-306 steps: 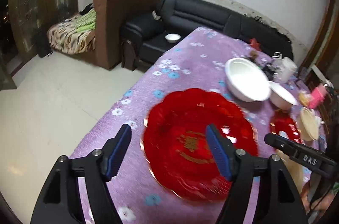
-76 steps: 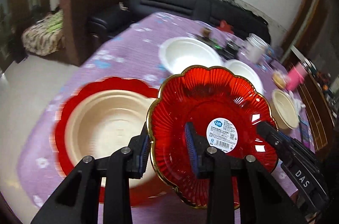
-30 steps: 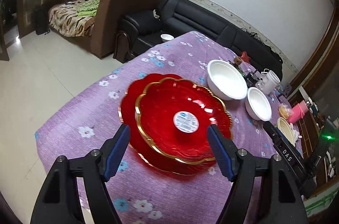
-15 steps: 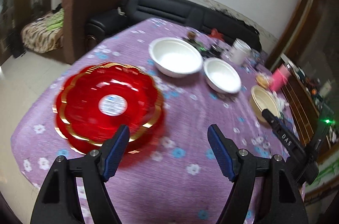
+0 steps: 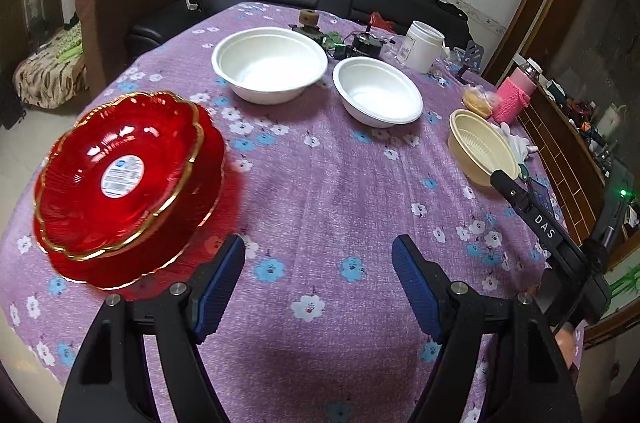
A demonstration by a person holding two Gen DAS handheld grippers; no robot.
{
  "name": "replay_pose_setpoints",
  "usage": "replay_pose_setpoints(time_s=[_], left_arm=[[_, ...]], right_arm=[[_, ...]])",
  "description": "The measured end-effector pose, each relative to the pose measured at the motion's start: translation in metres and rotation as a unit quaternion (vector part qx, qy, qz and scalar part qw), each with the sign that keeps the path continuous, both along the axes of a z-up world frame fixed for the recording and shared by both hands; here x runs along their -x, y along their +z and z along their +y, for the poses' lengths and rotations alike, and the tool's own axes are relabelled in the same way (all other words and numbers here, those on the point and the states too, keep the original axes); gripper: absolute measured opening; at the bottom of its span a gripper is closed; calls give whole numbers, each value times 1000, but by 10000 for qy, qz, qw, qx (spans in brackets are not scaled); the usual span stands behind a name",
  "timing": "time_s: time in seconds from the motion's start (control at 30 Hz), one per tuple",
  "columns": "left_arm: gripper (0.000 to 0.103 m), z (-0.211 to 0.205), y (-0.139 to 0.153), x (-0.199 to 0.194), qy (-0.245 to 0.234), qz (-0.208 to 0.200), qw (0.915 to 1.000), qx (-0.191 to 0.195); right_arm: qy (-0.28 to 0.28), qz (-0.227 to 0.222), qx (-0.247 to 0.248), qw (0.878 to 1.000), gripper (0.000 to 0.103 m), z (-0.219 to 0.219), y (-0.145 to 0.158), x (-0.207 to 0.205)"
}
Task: Organize plates and bowls
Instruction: 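Open the right gripper and withdraw from the stacked red plates, then move the right gripper toward the white paper bowls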
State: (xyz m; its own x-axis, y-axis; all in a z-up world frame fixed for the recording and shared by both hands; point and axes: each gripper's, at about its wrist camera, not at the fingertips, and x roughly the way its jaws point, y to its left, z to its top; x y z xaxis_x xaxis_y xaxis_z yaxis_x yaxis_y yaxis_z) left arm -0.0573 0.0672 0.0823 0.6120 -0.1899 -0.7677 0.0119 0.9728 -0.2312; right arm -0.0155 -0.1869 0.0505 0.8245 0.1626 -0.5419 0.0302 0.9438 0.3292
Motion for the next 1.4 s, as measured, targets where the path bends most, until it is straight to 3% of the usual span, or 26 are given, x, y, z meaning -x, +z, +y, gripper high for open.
replay_pose_setpoints(time_s=[0.2,0.67,1.13,1.33,1.4], left_arm=[[75,0,-12,-5,-55,139,9999,15],[75,4,-9,0,-77,122,9998,132],[75,30,41,55,88,-502,9983,276],[76,47,98,107,-70,-1082,9932,411],[82,62,116,128,100,-1368,9900,329]], right_arm=[[-21,65,148,9999,64,3,-4,-2],[-1,308,446,9985,64,10,-15,-11],[-296,312,681,9967,64,7,-18,-4],[-370,458,693,9959,64,4,-22,-2],[-446,436,793,9949,64,5,-22,-2]])
